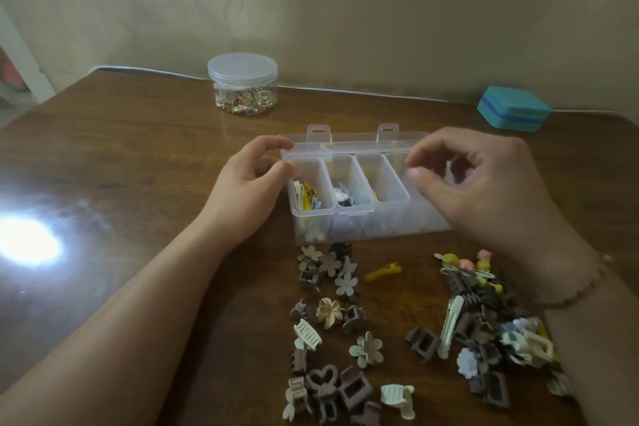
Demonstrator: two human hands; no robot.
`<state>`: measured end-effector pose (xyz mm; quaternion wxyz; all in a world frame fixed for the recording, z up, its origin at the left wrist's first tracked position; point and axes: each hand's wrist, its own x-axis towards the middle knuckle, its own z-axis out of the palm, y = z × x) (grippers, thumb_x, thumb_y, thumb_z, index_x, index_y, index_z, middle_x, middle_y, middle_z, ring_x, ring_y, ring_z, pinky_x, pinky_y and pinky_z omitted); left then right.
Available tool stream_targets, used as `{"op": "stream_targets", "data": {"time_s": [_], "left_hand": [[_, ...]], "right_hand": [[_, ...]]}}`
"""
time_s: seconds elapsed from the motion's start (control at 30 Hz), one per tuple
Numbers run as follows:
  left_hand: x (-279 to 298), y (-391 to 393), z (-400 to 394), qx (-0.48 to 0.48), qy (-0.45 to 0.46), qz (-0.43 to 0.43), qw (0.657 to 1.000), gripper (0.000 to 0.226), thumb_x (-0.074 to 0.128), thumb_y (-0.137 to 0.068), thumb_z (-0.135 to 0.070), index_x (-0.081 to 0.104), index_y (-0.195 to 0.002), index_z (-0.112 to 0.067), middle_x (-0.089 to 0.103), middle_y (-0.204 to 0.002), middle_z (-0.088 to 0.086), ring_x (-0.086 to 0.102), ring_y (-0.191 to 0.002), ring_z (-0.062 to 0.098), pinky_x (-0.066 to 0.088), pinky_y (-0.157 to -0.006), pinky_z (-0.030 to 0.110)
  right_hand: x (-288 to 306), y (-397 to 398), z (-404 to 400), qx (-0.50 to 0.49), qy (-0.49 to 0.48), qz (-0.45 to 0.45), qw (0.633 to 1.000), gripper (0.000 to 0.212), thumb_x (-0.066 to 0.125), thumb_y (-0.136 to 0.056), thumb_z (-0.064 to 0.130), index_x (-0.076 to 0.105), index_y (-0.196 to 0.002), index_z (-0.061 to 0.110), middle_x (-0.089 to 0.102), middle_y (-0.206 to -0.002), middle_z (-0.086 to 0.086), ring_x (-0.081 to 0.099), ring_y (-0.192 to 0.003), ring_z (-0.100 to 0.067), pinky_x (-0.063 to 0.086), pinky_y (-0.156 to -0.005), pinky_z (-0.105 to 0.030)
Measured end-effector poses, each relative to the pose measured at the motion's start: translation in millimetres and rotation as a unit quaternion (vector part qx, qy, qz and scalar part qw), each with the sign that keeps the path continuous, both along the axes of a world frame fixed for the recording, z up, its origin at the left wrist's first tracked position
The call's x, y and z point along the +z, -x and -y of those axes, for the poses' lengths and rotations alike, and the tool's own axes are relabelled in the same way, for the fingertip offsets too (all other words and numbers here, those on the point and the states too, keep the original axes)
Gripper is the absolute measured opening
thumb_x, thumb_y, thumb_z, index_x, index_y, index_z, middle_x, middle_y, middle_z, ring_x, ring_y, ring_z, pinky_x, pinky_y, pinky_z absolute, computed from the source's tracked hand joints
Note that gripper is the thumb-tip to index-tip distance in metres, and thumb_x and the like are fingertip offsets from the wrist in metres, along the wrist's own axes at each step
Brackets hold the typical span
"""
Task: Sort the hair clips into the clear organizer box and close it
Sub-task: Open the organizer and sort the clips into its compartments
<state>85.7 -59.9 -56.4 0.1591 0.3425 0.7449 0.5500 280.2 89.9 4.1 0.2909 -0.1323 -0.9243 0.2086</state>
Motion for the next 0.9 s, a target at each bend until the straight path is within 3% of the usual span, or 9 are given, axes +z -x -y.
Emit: {"op": "stream_targets", "data": {"time_s": [0.1,0.2,0.33,0.47,0.6,0.7,0.8,0.87,0.9], "left_hand": [[0,0,0,-0.002,0.005,0.001,1.000,0.030,0.054,-0.097,-0.024,0.058,-0.125,-0.032,0.074,-0.097,-0.011,0.066,-0.096,0.004,0.051,-0.082,0.027],[0,0,0,0.007,0.004,-0.004,1.000,0.030,0.054,-0.096,-0.023,0.059,-0.125,-0.032,0.075,-0.092,-0.010,0.068,-0.094,0.010,0.051,-0.084,0.032],[1,-1,0,0.009,0.006,-0.007,1.000,0.029,0.054,-0.096,-0.022,0.060,-0.123,-0.032,0.075,-0.090,-0.009,0.068,-0.094,0.018,0.052,-0.088,0.041],[1,-1,0,0.011,0.007,-0.007,1.000,0.028,0.054,-0.096,-0.023,0.060,-0.122,-0.033,0.075,-0.090,-0.009,0.068,-0.095,0.023,0.052,-0.088,0.045],[1,-1,-1,0.011,0.007,-0.006,1.000,0.028,0.054,-0.097,-0.022,0.060,-0.121,-0.034,0.076,-0.090,-0.010,0.067,-0.096,0.023,0.052,-0.087,0.041],[1,-1,-1,0.010,0.004,-0.006,1.000,0.028,0.054,-0.097,-0.022,0.060,-0.122,-0.032,0.076,-0.091,-0.008,0.069,-0.094,0.018,0.052,-0.088,0.040],[0,0,-1,0.009,0.001,-0.005,1.000,0.029,0.054,-0.096,-0.022,0.060,-0.123,-0.032,0.076,-0.090,-0.010,0.068,-0.093,0.007,0.052,-0.088,0.035],[-1,1,-1,0.006,-0.001,-0.003,1.000,0.029,0.054,-0.096,-0.022,0.060,-0.123,-0.032,0.075,-0.087,-0.016,0.067,-0.090,-0.001,0.052,-0.081,0.028],[-1,1,-1,0.004,0.000,-0.002,1.000,0.029,0.054,-0.096,-0.022,0.060,-0.123,-0.032,0.074,-0.086,-0.018,0.066,-0.089,-0.004,0.050,-0.079,0.026]], "right_hand": [[17,-15,6,0.048,-0.022,0.184,0.982,0.008,0.063,-0.079,0.034,0.064,-0.084,0.040,0.062,-0.070,0.016,0.059,-0.076,-0.002,0.048,-0.059,-0.020],[20,-17,18,0.081,-0.058,0.366,0.925,0.023,0.059,-0.079,0.052,0.059,-0.102,0.051,0.059,-0.084,0.028,0.054,-0.088,0.010,0.046,-0.063,-0.019],[5,-5,36,0.086,-0.114,0.431,0.891,0.037,0.064,-0.082,0.057,0.054,-0.116,0.047,0.057,-0.104,0.024,0.054,-0.095,0.003,0.051,-0.083,-0.026],[-2,-3,40,0.085,-0.100,0.450,0.883,0.021,0.065,-0.084,0.051,0.060,-0.099,0.037,0.059,-0.089,0.016,0.055,-0.084,-0.002,0.052,-0.077,-0.030],[-2,-4,40,0.100,-0.125,0.428,0.889,0.014,0.058,-0.091,0.043,0.064,-0.099,0.034,0.060,-0.089,0.015,0.057,-0.084,-0.004,0.053,-0.077,-0.032],[4,-5,33,0.096,-0.098,0.380,0.915,0.015,0.055,-0.091,0.041,0.066,-0.099,0.037,0.061,-0.083,0.020,0.059,-0.080,0.002,0.054,-0.073,-0.022],[7,-4,20,0.036,-0.015,0.158,0.987,0.016,0.058,-0.083,0.040,0.069,-0.095,0.038,0.061,-0.074,0.023,0.060,-0.077,0.003,0.050,-0.062,-0.011],[1,0,13,-0.022,0.015,0.024,0.999,0.016,0.066,-0.083,0.033,0.072,-0.098,0.032,0.067,-0.077,0.020,0.061,-0.071,0.001,0.047,-0.055,-0.010],[-5,4,10,-0.047,0.006,0.006,0.999,0.019,0.068,-0.084,0.031,0.073,-0.102,0.030,0.069,-0.080,0.019,0.060,-0.067,0.003,0.044,-0.052,-0.010]]}}
